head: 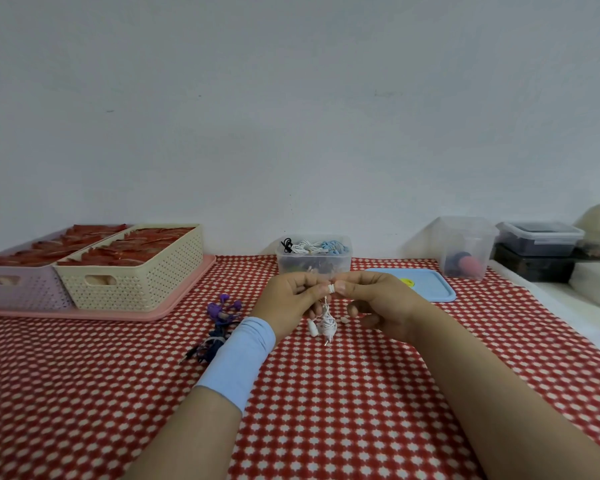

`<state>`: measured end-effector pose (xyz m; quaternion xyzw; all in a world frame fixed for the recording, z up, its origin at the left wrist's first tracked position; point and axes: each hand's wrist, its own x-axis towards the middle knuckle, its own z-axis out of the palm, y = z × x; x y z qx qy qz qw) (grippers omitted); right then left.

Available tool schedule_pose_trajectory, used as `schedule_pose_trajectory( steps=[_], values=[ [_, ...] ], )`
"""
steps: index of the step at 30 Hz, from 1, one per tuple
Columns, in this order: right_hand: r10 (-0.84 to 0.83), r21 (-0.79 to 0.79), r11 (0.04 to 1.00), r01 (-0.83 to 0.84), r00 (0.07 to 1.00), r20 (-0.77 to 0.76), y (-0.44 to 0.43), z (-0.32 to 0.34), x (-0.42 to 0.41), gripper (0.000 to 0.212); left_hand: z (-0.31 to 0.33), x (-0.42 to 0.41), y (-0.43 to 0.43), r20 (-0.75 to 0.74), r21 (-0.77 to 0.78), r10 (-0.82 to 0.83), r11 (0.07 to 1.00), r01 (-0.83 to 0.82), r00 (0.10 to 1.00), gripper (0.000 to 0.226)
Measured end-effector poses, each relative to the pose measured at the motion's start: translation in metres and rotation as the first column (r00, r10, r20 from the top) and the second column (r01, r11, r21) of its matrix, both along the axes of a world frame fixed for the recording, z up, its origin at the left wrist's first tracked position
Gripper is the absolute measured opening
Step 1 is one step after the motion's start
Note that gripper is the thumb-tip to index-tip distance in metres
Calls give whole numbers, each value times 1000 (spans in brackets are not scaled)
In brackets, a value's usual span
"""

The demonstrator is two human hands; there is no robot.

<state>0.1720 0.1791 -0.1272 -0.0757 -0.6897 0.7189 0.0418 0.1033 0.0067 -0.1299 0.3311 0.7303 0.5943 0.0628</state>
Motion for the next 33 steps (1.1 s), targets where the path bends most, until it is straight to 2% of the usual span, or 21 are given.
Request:
schedule_pose_trajectory(
  steps=[5,9,12,21,29,33],
  values=[
    [-17,92,995,23,998,-62,-1,2,4,14,-1,-1,0,-29,14,49,999,-48,998,9],
    [-48,283,955,85,990,-136,-3,5,8,19,-1,-2,-2,-44,17,52,999,-52,998,8],
    [-59,340,932,124,979,-196,-4,4,9,14,-1,-3,-1,-75,-5,65,998,-66,995,8],
    [-60,306,944,124,976,-210,-5,3,8,13,0,-2,-4,-128,1,71,997,-71,989,11],
    [-44,201,977,69,991,-126,-6,3,7,13,-1,-2,-4,-185,-22,80,996,-86,979,15],
    [0,97,995,9,996,-92,-4,4,7,20,0,-2,-4,-117,16,71,997,-69,991,14]
  ],
)
